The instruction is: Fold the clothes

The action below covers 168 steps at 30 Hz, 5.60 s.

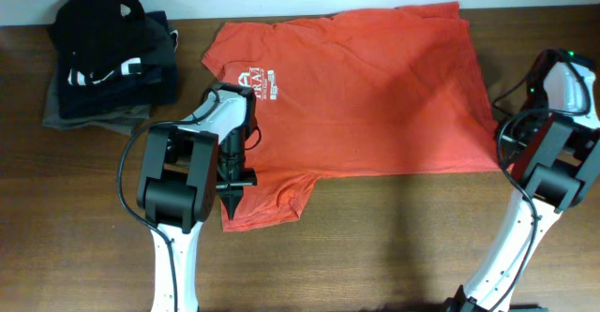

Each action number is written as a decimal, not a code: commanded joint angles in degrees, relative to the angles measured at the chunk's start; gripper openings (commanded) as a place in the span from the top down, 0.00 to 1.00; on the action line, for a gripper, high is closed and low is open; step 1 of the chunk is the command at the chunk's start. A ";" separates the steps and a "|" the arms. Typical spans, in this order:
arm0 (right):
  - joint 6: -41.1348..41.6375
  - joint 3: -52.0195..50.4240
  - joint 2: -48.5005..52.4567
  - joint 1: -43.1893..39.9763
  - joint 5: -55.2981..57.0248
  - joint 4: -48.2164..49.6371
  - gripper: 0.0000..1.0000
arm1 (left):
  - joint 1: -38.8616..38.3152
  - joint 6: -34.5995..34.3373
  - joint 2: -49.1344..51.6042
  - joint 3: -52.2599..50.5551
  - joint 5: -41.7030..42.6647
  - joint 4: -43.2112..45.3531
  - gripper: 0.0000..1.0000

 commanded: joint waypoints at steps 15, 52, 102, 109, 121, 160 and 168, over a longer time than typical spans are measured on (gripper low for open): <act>8.66 -0.59 -0.79 -3.43 10.93 -0.35 0.96 | -0.50 -10.16 -17.44 -2.05 -14.45 4.20 0.99; -10.97 8.24 -14.01 7.63 -22.93 32.83 0.25 | 5.70 7.30 -16.74 3.56 -11.23 86.07 0.03; 9.90 1.90 -25.99 6.14 6.95 -2.78 0.01 | 5.27 -6.45 -26.08 -11.93 4.70 23.89 0.01; 10.73 -7.30 -25.99 3.58 6.01 -1.38 0.01 | 5.27 -4.48 -26.03 -15.43 5.33 27.19 0.01; 11.78 -20.85 -25.97 2.51 5.35 9.97 0.01 | 5.42 -2.34 -23.96 -18.64 5.33 32.48 0.07; 8.35 -42.88 -25.94 0.37 -6.25 41.22 0.01 | 5.42 -0.42 -20.00 -21.81 5.31 37.57 0.44; 8.37 -43.54 -25.94 0.37 -6.21 42.73 0.06 | 5.42 -0.44 -19.96 -21.81 5.31 37.62 0.54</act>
